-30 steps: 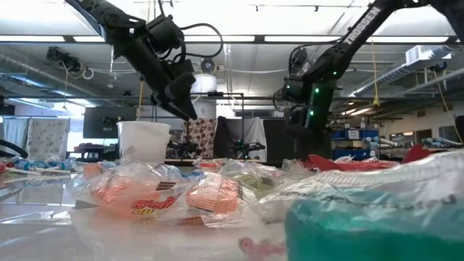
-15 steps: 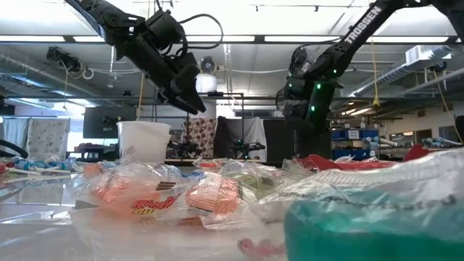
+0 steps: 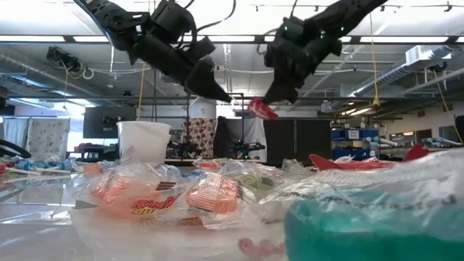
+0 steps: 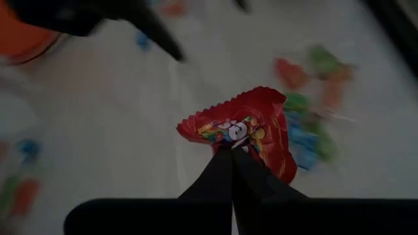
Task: Sort candy by brand, put in halloween buckets
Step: Put the skittles into the white bucket
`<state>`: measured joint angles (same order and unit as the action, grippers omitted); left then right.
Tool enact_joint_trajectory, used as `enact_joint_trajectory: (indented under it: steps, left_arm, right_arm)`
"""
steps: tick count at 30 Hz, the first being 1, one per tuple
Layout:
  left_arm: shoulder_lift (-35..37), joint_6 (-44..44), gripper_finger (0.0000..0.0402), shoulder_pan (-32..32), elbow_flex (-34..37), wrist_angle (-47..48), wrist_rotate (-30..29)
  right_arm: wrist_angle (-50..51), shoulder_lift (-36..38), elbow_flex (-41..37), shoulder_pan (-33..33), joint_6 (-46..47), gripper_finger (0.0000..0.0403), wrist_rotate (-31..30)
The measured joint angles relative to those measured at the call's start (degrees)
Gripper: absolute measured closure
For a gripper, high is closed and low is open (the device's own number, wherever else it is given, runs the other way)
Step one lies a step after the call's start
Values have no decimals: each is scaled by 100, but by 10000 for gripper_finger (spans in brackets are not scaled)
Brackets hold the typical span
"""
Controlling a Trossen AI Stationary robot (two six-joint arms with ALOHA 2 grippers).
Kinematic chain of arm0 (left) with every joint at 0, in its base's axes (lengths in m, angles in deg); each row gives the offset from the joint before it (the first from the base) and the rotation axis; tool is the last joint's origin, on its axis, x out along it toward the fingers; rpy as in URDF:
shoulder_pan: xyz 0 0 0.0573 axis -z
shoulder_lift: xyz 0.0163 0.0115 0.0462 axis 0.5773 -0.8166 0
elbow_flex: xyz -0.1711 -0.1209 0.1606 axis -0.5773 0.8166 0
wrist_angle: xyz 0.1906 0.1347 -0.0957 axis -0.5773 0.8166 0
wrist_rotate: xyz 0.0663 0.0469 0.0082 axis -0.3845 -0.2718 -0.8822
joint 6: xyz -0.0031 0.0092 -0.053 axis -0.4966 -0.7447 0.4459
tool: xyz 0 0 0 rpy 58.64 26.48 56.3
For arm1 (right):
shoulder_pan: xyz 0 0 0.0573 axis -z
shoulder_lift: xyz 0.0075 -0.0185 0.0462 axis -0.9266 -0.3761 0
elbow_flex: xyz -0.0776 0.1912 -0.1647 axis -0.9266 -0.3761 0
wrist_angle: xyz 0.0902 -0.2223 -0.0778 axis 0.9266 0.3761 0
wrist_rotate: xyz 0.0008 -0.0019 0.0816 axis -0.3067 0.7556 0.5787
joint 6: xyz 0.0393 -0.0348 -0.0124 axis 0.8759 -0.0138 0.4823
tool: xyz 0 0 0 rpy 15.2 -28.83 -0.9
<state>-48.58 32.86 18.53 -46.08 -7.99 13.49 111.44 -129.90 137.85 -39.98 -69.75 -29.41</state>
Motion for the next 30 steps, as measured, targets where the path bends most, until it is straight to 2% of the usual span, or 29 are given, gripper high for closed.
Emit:
enact_joint_trajectory:
  steps: [6, 13, 17, 21, 24, 27, 30]
  left_arm:
    - [-160, -915, 160, 355, -2, -328, 0]
    - [-256, -1404, 174, 598, -5, -570, -3]
    - [-261, -1388, 229, 597, -5, -612, -4]
    - [-261, -1345, 322, 587, -5, -625, -7]
    - [-261, -1276, 385, 561, -5, -616, -79]
    - [-195, -1087, 390, 459, -52, -382, -344]
    - [-6, -884, 392, 257, -221, 398, -847]
  right_arm:
    - [-94, 94, -4, -526, -34, 401, -2]
    - [-333, 101, -4, -699, -33, 401, -8]
    - [-363, 101, -4, -698, -32, 401, -5]
    - [-359, 101, -4, -698, -9, 398, -12]
    - [-364, 101, -4, -677, 123, 375, -121]
    - [-359, 101, -4, -613, 167, 343, -549]
    - [-173, 101, -4, -472, 182, 314, -1309]
